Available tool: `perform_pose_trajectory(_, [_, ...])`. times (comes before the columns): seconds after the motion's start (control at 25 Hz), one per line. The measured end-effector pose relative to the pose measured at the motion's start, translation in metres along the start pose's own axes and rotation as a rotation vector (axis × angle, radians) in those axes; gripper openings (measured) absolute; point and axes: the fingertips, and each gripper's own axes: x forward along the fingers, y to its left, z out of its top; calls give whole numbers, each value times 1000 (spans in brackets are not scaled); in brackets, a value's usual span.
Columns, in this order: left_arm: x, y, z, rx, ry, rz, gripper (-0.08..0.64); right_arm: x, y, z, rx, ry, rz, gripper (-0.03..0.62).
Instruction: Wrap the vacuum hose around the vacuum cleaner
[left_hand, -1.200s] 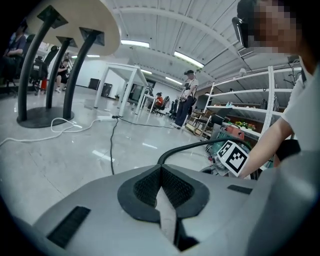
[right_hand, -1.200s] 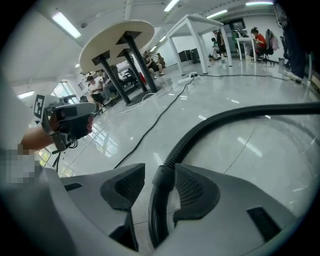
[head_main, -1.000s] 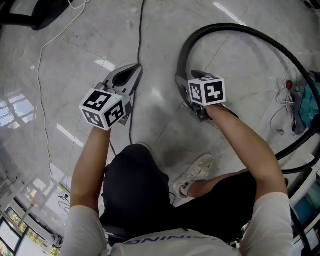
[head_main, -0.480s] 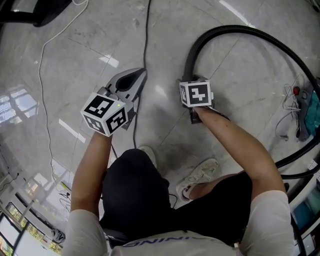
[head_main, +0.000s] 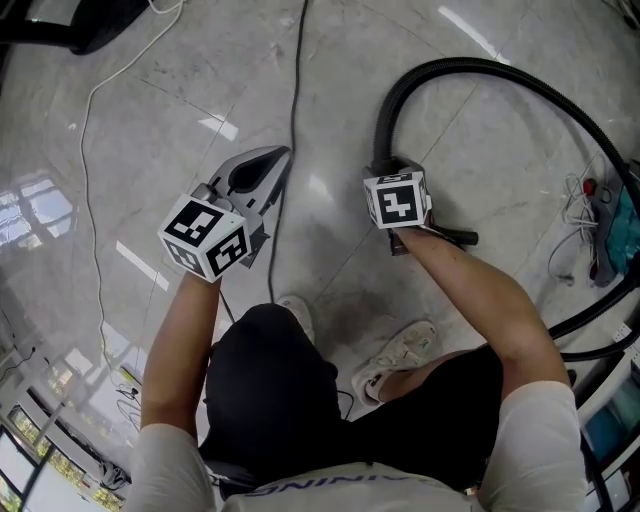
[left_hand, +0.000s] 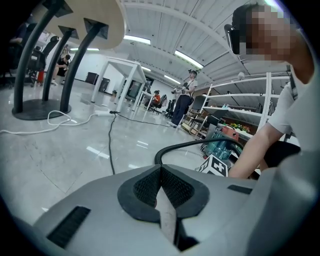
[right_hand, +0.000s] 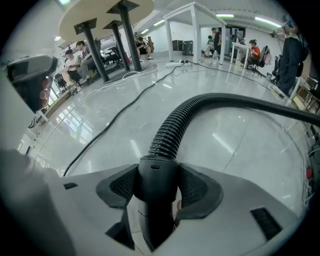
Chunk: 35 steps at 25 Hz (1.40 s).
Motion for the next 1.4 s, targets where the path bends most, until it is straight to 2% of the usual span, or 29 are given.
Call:
perform_pose_trajectory(0.2, [-19,-5,21,0,-6,20,17,-45,-10,26,-24,-95,-8,252])
perform_pose_trajectory(0.4, [-48,-38,74,2,-5,20,17,-133,-8,54,-46,-199,17,252])
perform_pose_trajectory(0.72, [-110,-128,180,-3,19,-10,17,-318,-3,104,30,-336,56,247])
perform_pose_trajectory(0.92, [-149,-193,252,29,3,-23,17,-455,13,137,21,-478,98,247])
perform_pose_trajectory(1.08, [-180,-245,307,8,-19,-36,17,-562,29,148,16,-594,138,247])
perform_pose_trajectory(1.24, [-224,-292,356,29,-17,-50,17,-662,46,163,55,-680,136,247])
perform_pose_trajectory(1.4, [-260,-338,404,73,-18,-72,17,-742,54,180,101,-707,96,248])
